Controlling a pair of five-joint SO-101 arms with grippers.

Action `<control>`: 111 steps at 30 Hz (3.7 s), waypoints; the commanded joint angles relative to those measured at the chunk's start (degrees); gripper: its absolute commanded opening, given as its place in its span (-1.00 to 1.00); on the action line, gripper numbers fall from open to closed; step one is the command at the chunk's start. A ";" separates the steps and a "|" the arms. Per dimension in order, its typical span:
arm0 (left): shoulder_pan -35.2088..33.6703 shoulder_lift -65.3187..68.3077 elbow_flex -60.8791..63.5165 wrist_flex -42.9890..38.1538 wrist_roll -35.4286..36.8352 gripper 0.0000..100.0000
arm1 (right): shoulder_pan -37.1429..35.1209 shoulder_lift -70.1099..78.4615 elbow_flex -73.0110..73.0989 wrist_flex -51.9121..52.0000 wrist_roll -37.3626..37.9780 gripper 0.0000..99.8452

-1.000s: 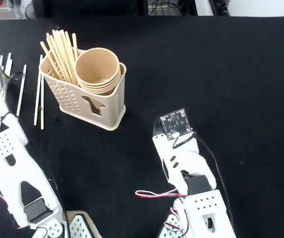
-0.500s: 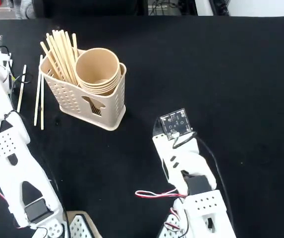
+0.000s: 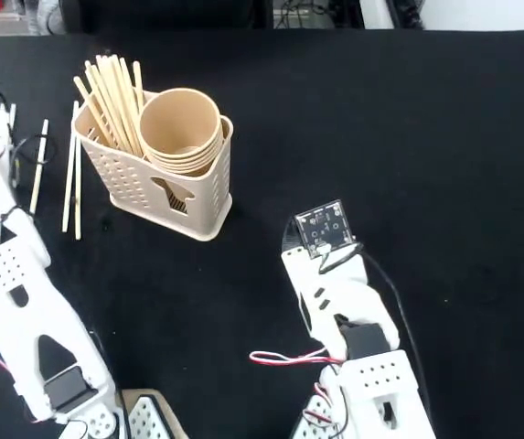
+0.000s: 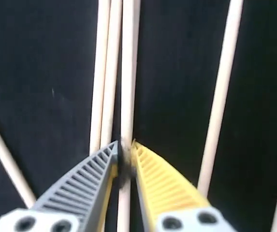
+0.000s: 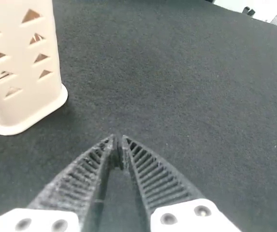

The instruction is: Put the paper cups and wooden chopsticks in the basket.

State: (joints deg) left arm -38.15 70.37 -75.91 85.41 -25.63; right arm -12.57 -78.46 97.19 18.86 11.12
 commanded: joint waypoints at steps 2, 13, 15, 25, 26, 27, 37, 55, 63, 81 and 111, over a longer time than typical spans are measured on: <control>-1.54 -0.97 -6.73 11.43 0.44 -0.94 | 0.53 -0.57 -0.04 0.35 0.35 -0.97; -2.51 -4.04 -13.49 15.56 7.47 -0.94 | 0.53 -0.40 -0.04 0.35 0.35 -0.97; -2.77 -6.51 -13.93 15.56 10.81 -0.94 | 0.53 -0.40 -0.04 0.26 0.35 -0.97; -2.24 -33.49 17.63 15.56 24.00 -0.94 | 0.53 -0.48 -0.04 -0.09 0.44 -0.97; -1.36 -37.27 22.55 15.38 24.00 -0.94 | 0.53 -0.40 -0.04 -0.09 0.44 -0.97; -0.40 -41.05 26.77 15.30 24.00 -0.94 | 0.53 -0.40 -0.04 -0.09 0.44 -0.97; 6.99 -74.55 52.09 10.11 27.25 -0.94 | 0.53 -0.40 -0.04 -0.09 0.44 -0.97; 9.01 -119.82 98.15 -53.80 36.66 -0.94 | 0.53 -0.40 -0.04 -0.09 0.44 -0.97; 20.88 -108.48 86.90 -63.30 42.37 -0.94 | 0.53 -0.40 -0.04 -0.09 0.44 -0.97; 29.23 -101.19 96.66 -73.85 44.40 -0.94 | 0.35 -0.66 -0.04 -0.09 0.44 -0.97; 34.15 -101.19 99.47 -66.11 32.35 -0.66 | 0.35 -0.66 -0.04 -0.09 0.44 -0.97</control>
State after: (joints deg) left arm -4.84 -30.20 31.52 6.55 7.52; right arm -12.57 -78.46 97.19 19.03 11.12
